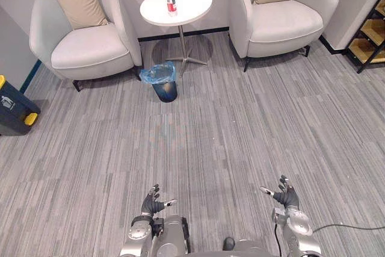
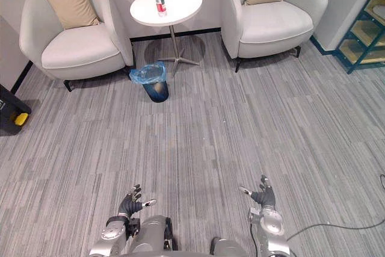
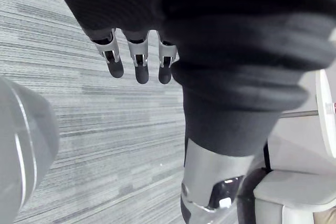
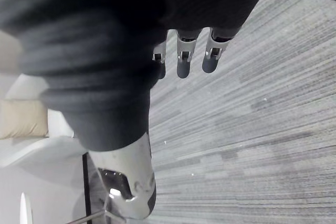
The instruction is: Gather rubbish on tea table into small bin, then transfer packed bag to large trash can.
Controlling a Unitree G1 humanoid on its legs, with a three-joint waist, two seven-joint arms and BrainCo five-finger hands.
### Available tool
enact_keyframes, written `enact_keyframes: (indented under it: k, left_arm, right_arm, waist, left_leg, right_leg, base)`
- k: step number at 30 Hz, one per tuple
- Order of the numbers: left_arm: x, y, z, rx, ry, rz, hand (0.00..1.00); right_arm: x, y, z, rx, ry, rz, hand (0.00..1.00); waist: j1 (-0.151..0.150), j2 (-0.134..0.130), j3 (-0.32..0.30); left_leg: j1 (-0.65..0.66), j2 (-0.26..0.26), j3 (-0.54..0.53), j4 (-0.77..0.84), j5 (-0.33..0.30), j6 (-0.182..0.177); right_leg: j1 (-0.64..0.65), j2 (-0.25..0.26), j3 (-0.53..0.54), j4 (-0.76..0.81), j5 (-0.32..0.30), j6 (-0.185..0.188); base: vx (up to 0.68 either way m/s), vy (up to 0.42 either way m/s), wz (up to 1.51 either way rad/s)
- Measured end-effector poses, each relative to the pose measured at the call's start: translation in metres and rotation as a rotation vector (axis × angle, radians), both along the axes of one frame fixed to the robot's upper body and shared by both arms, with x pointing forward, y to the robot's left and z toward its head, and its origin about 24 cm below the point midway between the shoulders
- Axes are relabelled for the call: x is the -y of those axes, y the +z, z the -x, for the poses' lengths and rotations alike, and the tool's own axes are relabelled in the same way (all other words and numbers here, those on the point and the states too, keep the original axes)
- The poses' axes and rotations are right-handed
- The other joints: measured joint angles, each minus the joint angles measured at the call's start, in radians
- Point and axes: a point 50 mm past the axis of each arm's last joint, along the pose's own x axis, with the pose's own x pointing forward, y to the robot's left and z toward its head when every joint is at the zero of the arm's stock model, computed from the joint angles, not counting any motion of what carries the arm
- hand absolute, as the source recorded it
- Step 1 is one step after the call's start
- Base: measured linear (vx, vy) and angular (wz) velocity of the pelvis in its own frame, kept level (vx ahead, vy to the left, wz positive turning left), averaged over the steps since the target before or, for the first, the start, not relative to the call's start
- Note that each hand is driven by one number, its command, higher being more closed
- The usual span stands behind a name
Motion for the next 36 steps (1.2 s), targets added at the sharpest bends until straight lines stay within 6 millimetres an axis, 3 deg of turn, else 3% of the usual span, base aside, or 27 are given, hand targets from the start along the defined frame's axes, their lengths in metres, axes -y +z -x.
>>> enact_keyframes:
  k: [1, 2, 3, 5, 6, 8, 9, 10, 12, 13, 15, 17, 18, 19, 20, 21, 22, 24, 25, 26, 28, 29, 31, 32, 35, 36]
  left_arm:
    - [-0.001, 0.0, 0.001, -0.003, 0.002, -0.003, 0.0]
    - [-0.004, 0.0, 0.001, -0.003, 0.003, -0.009, 0.0]
    - [-0.006, 0.001, 0.0, 0.002, 0.01, -0.011, 0.0]
    - [-0.004, 0.001, 0.0, 0.002, 0.01, -0.001, 0.0]
    - [-0.006, -0.001, 0.003, -0.009, 0.012, -0.004, 0.0]
    - [-0.006, -0.002, 0.005, -0.015, 0.009, -0.009, 0.0]
    - [-0.009, -0.002, 0.006, -0.016, 0.005, -0.019, 0.0]
    - [-0.011, -0.002, 0.006, -0.019, -0.006, -0.031, 0.0]
    - [-0.014, -0.002, 0.007, -0.025, -0.009, -0.045, 0.0]
    - [-0.014, -0.001, 0.003, -0.017, -0.007, -0.05, 0.0]
    - [-0.014, 0.0, -0.001, -0.008, -0.005, -0.052, 0.0]
    - [-0.015, -0.001, 0.001, -0.018, -0.003, -0.054, 0.0]
    - [-0.017, -0.002, 0.003, -0.026, -0.002, -0.06, 0.0]
    - [-0.018, -0.003, 0.006, -0.033, -0.001, -0.062, 0.0]
    - [-0.012, -0.009, 0.011, -0.07, 0.006, -0.046, 0.0]
    - [-0.01, -0.011, 0.013, -0.078, 0.007, -0.039, 0.0]
    - [-0.009, -0.011, 0.013, -0.077, 0.007, -0.038, 0.0]
    - [-0.006, -0.009, 0.006, -0.061, 0.015, -0.023, 0.0]
    - [-0.004, -0.009, 0.005, -0.058, 0.026, -0.014, 0.0]
    - [-0.001, -0.009, 0.007, -0.057, 0.034, -0.001, 0.0]
    - [0.001, -0.008, 0.011, -0.053, 0.034, 0.007, 0.0]
    - [0.0, -0.009, 0.011, -0.054, 0.034, 0.007, 0.0]
    - [0.0, -0.007, 0.01, -0.042, 0.036, 0.007, 0.0]
    - [0.0, -0.006, 0.009, -0.038, 0.036, 0.007, 0.0]
    - [0.002, -0.004, 0.005, -0.023, 0.032, 0.011, 0.0]
    - [0.003, -0.004, 0.005, -0.023, 0.03, 0.013, 0.0]
  right_arm:
    - [-0.001, -0.002, 0.001, -0.01, 0.0, -0.005, 0.0]
    - [-0.006, -0.005, 0.002, -0.021, 0.005, -0.018, 0.0]
    - [-0.01, -0.005, 0.001, -0.023, 0.025, -0.018, 0.0]
    - [-0.011, -0.005, -0.001, -0.022, 0.033, -0.019, 0.0]
    - [-0.012, -0.005, -0.003, -0.019, 0.041, -0.016, 0.0]
    - [-0.014, -0.006, -0.004, -0.028, 0.049, -0.02, 0.0]
    - [-0.016, -0.009, -0.002, -0.042, 0.05, -0.028, 0.0]
    - [-0.018, -0.011, -0.002, -0.049, 0.055, -0.034, 0.0]
    - [-0.02, -0.011, -0.003, -0.051, 0.072, -0.03, 0.0]
    - [-0.019, -0.011, -0.003, -0.052, 0.071, -0.029, 0.0]
    - [-0.02, -0.01, -0.005, -0.047, 0.075, -0.027, 0.0]
    - [-0.02, -0.01, -0.004, -0.05, 0.081, -0.022, 0.0]
    - [-0.021, -0.012, -0.001, -0.06, 0.087, -0.018, 0.0]
    - [-0.021, -0.013, 0.004, -0.073, 0.09, -0.014, 0.0]
    - [-0.014, -0.014, 0.006, -0.092, 0.089, 0.004, 0.0]
    - [-0.012, -0.011, 0.003, -0.079, 0.092, 0.014, 0.0]
    - [-0.011, -0.01, 0.002, -0.075, 0.095, 0.022, 0.0]
    - [-0.013, -0.01, 0.0, -0.072, 0.102, 0.022, 0.0]
    - [-0.014, -0.01, 0.0, -0.071, 0.107, 0.02, 0.0]
    - [-0.017, -0.012, 0.005, -0.083, 0.109, 0.012, 0.0]
    - [-0.023, -0.012, 0.008, -0.075, 0.126, 0.007, 0.0]
    - [-0.024, -0.011, 0.007, -0.067, 0.125, 0.006, 0.0]
    - [-0.022, -0.009, 0.005, -0.052, 0.108, 0.004, 0.0]
    - [-0.021, -0.009, 0.004, -0.049, 0.099, 0.003, 0.0]
    - [-0.015, -0.01, 0.008, -0.053, 0.064, 0.0, 0.0]
    - [-0.011, -0.009, 0.009, -0.054, 0.048, 0.003, 0.0]
  waist:
    - [0.013, 0.004, -0.008]
    - [0.019, -0.031, -0.011]
    - [0.018, -0.058, -0.013]
    - [0.025, -0.061, -0.012]
    - [0.036, -0.062, -0.012]
    - [0.038, -0.065, -0.013]
    - [0.032, -0.063, -0.013]
    - [0.029, -0.061, -0.013]
    - [0.007, -0.059, -0.013]
    - [-0.001, -0.054, -0.013]
    - [-0.013, -0.038, -0.008]
    - [-0.022, -0.028, -0.005]
    - [-0.025, -0.049, -0.015]
    - [-0.026, -0.066, -0.024]
    - [-0.024, -0.041, -0.03]
    - [-0.03, -0.024, -0.042]
    - [-0.038, -0.017, -0.043]
    - [-0.041, -0.008, -0.038]
    - [-0.04, -0.006, -0.031]
    - [-0.035, -0.01, -0.02]
    - [-0.015, -0.024, -0.011]
    - [-0.012, -0.027, -0.011]
    - [-0.01, -0.019, -0.009]
    - [-0.006, -0.017, -0.008]
    - [0.015, -0.022, -0.006]
    - [0.014, -0.014, -0.008]
  left_leg:
    - [0.005, -0.011, -0.003, 0.009, 0.046, 0.026]
    - [-0.004, -0.041, 0.004, 0.046, 0.023, 0.049]
    - [-0.035, -0.074, 0.015, 0.114, -0.043, 0.069]
    - [-0.018, -0.088, 0.048, 0.155, -0.096, 0.097]
    - [0.027, -0.099, 0.073, 0.15, -0.128, 0.112]
    - [0.103, -0.119, 0.088, 0.11, -0.15, 0.128]
    - [0.172, -0.128, 0.088, 0.065, -0.16, 0.132]
    - [0.241, -0.128, 0.086, 0.02, -0.165, 0.136]
    - [0.319, -0.118, 0.073, -0.032, -0.165, 0.136]
    - [0.346, -0.1, 0.07, -0.049, -0.165, 0.136]
    - [0.38, -0.058, 0.066, -0.057, -0.166, 0.133]
    - [0.431, -0.017, 0.061, -0.072, -0.172, 0.105]
    - [0.461, -0.019, 0.054, -0.078, -0.186, 0.058]
    - [0.475, -0.027, 0.041, -0.076, -0.205, 0.031]
    - [0.504, 0.003, 0.022, -0.074, -0.23, 0.003]
    - [0.503, 0.022, 0.011, -0.065, -0.224, -0.006]
    - [0.499, 0.033, 0.002, -0.047, -0.223, -0.007]
    - [0.396, 0.061, -0.045, 0.187, -0.18, -0.074]
    - [0.363, 0.067, -0.064, 0.286, -0.147, -0.076]
    - [0.296, 0.089, -0.081, 0.507, -0.126, -0.093]
    - [0.199, 0.115, -0.031, 0.728, -0.149, -0.056]
    - [0.172, 0.115, -0.017, 0.741, -0.155, -0.044]
    - [0.081, 0.105, 0.026, 0.649, -0.18, -0.006]
    - [0.066, 0.099, 0.038, 0.593, -0.181, -0.003]
    - [0.065, 0.015, 0.043, 0.163, -0.152, -0.022]
    - [0.075, -0.005, 0.038, 0.001, -0.093, -0.023]
  right_leg:
    - [0.006, -0.004, 0.011, 0.008, -0.015, 0.012]
    - [0.007, -0.036, 0.029, 0.021, -0.039, 0.025]
    - [-0.01, -0.072, 0.051, 0.073, -0.059, 0.037]
    - [-0.061, -0.099, 0.114, 0.209, -0.063, 0.042]
    - [-0.112, -0.119, 0.159, 0.367, -0.049, 0.074]
    - [-0.187, -0.142, 0.175, 0.588, -0.019, 0.181]
    - [-0.25, -0.152, 0.153, 0.734, -0.033, 0.18]
    - [-0.3, -0.152, 0.1, 0.803, -0.055, 0.14]
    - [-0.367, -0.146, 0.017, 0.788, -0.091, 0.074]
    - [-0.426, -0.131, -0.017, 0.737, -0.101, 0.056]
    - [-0.499, -0.1, -0.054, 0.611, -0.096, 0.052]
    - [-0.53, -0.062, -0.054, 0.408, -0.022, 0.048]
    - [-0.525, -0.05, -0.036, 0.243, 0.116, 0.039]
    - [-0.525, -0.055, -0.018, 0.216, 0.256, 0.019]
    - [-0.536, -0.039, -0.02, 0.29, 0.271, -0.02]
    - [-0.54, -0.025, -0.033, 0.313, 0.212, -0.027]
    - [-0.541, -0.017, -0.038, 0.32, 0.194, -0.037]
    - [-0.494, 0.002, -0.064, 0.317, 0.14, -0.057]
    - [-0.456, 0.008, -0.073, 0.304, 0.129, -0.064]
    - [-0.376, 0.022, -0.084, 0.266, 0.116, -0.078]
    - [-0.256, 0.038, -0.086, 0.196, 0.105, -0.094]
    - [-0.23, 0.038, -0.083, 0.175, 0.102, -0.095]
    - [-0.156, 0.037, -0.082, 0.109, 0.106, -0.088]
    - [-0.143, 0.034, -0.08, 0.099, 0.107, -0.087]
    - [-0.093, 0.006, -0.078, 0.043, 0.102, -0.061]
    - [-0.075, 0.004, -0.078, 0.027, 0.091, -0.042]
  base:
    - [0.33, 0.207, -0.28]
    - [0.44, 0.228, -0.06]
    - [0.54, 0.257, 0.02]
    - [0.55, 0.273, -0.19]
    - [0.46, 0.227, -0.41]
    - [0.37, 0.141, -0.24]
    - [0.54, 0.139, -0.13]
    - [0.54, 0.115, -0.05]
    - [0.43, 0.006, 0.1]
    - [0.39, -0.071, 0.12]
    - [0.42, -0.134, 0.07]
    - [0.41, -0.176, 0.06]
    - [0.35, -0.168, 0.08]
    - [0.47, -0.225, 0.1]
    - [0.44, -0.23, 0.1]
    - [0.44, -0.233, 0.07]
    - [0.47, -0.29, 0.16]
    - [0.39, -0.259, 0.26]
    - [0.3, -0.203, 0.28]
    - [0.35, -0.201, 0.11]
    - [0.34, -0.153, -0.07]
    - [0.27, -0.09, -0.05]
    - [0.28, -0.034, 0.0]
    - [0.35, 0.05, -0.04]
    - [0.32, 0.111, -0.02]
    - [0.3, 0.17, -0.01]
